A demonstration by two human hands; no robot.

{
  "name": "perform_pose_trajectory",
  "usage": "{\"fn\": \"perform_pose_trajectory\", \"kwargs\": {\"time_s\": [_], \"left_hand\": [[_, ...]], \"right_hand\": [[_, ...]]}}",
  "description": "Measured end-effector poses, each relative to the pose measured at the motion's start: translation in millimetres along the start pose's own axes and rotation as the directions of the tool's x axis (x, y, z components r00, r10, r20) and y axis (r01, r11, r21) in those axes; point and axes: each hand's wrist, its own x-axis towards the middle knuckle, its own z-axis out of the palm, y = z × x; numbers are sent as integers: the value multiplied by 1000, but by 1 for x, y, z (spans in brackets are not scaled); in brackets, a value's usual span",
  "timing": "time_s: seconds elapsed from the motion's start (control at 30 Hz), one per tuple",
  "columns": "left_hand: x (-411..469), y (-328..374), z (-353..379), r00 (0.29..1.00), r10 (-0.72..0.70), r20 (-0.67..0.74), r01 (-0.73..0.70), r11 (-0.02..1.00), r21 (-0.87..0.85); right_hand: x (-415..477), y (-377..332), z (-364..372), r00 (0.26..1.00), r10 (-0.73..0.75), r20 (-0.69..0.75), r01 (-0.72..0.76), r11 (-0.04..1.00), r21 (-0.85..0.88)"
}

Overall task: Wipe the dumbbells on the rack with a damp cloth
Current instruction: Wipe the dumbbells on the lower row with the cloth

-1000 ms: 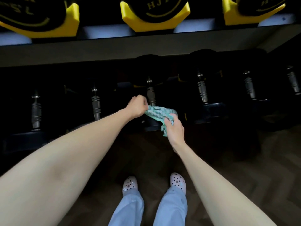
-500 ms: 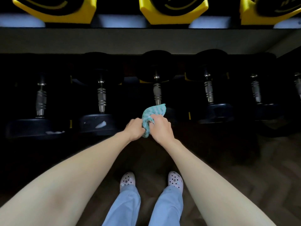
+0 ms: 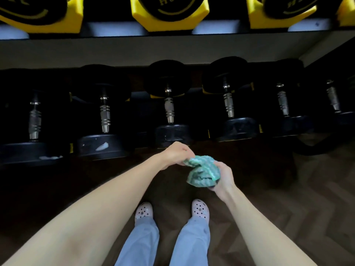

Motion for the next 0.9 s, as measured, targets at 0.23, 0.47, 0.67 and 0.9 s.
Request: {"fn": "perform_pose_trajectory", "kwargs": {"time_s": [0.23,0.47,0.67,0.9], "left_hand": [[2,27,18,986,-2,167,20,994,-104],[-9,29,-17,950,-46,-309,-58,946,-318],[-6,11,-51,822,-77,-564,-136,936,-325],[-11,-16,-67,770,-106,-629,-130,940,-316]], "right_hand": [[-2,-26,12,974,-63,217,-15,939,343],[-2,-56,26,952,-202,231,135,952,275],[24,-61,59,973,-226,44,219,969,115],[8,-42,96,922,-377,92,386,913,-131]]}}
